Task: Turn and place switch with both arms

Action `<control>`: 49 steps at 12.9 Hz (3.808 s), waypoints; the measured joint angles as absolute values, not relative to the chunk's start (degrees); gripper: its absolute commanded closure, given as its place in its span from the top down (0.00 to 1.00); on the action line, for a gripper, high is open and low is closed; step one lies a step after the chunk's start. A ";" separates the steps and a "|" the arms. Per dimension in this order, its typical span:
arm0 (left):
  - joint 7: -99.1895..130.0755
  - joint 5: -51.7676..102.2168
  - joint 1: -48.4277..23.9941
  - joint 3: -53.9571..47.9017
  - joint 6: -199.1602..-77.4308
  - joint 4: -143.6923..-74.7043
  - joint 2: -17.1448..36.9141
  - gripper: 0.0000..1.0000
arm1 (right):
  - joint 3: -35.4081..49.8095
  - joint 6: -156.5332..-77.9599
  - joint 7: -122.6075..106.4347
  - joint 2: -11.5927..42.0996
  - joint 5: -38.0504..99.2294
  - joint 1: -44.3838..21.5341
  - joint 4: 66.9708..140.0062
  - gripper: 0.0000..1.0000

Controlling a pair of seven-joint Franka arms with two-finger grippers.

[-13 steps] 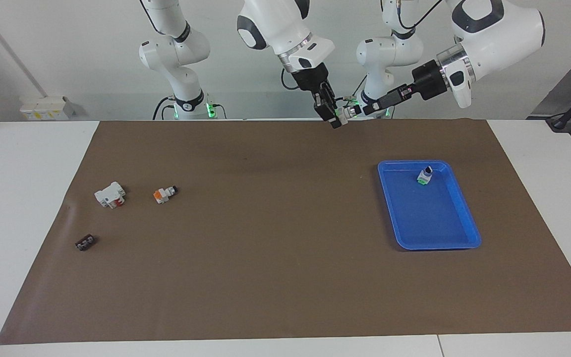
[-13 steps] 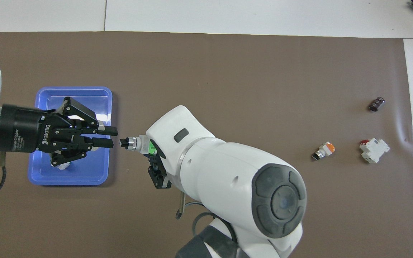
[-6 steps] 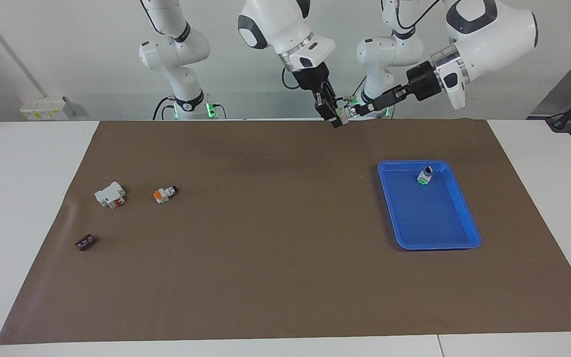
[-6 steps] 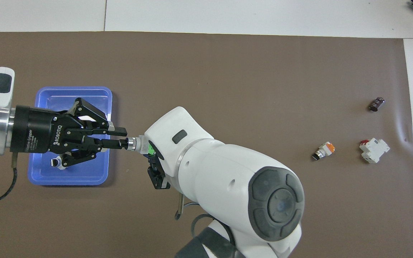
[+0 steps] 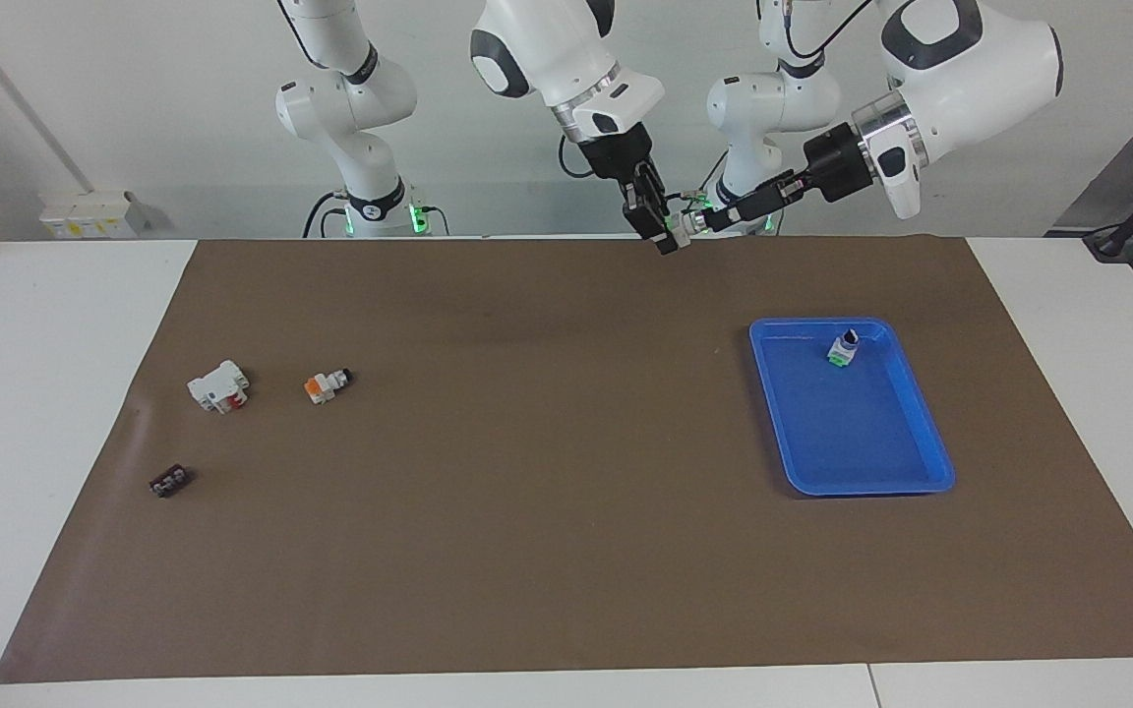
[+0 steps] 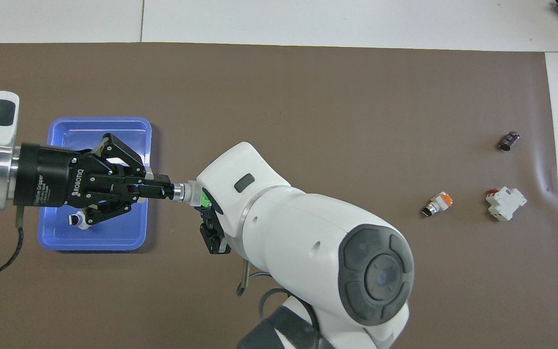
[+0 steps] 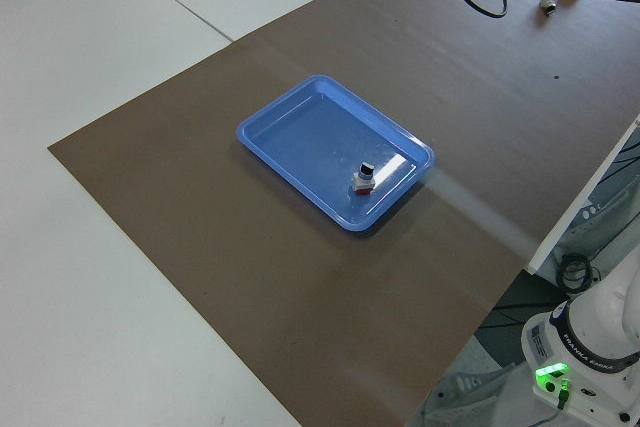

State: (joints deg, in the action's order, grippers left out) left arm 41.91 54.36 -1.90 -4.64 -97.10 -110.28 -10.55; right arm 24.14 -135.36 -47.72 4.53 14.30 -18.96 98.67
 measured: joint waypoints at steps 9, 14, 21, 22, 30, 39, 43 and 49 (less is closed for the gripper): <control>50.79 54.52 -1.89 -4.74 -97.17 -110.40 -10.61 0.00 | 23.98 -135.28 -47.67 4.54 14.27 -18.94 98.60 0.00; 65.62 54.35 -1.89 -5.29 -97.72 -110.39 -10.61 0.00 | 23.70 -135.02 -47.67 4.52 14.19 -18.86 98.60 0.00; 102.06 53.27 -1.89 -5.77 -97.71 -110.39 -10.83 0.00 | 23.48 -135.04 -47.42 4.66 14.05 -18.87 98.64 0.00; 106.25 52.92 -1.89 -5.87 -97.71 -110.40 -10.92 0.00 | 23.51 -135.05 -47.23 4.74 14.05 -18.89 98.64 0.00; 133.59 52.63 -1.89 -6.00 -97.78 -110.78 -11.24 0.00 | 23.59 -135.20 -46.71 5.12 14.01 -18.91 98.64 0.00; 141.14 51.72 -1.89 -6.20 -99.53 -111.77 -11.77 0.00 | 23.75 -135.46 -45.60 5.59 14.01 -19.06 98.47 1.00; 141.14 50.78 -1.89 -6.28 -101.11 -112.49 -11.69 0.00 | 24.11 -135.40 -45.25 5.38 14.01 -19.08 98.03 1.00; 138.23 36.03 -1.96 -6.69 -101.24 -113.01 -11.74 0.00 | 23.55 -133.45 -45.08 4.56 14.01 -9.01 98.03 1.00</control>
State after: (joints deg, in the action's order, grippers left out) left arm 138.23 36.03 -1.96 -6.69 -101.24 -113.01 -11.74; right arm 23.55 -133.45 -45.08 4.56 14.01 -9.01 98.03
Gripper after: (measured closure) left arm 0.899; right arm 0.000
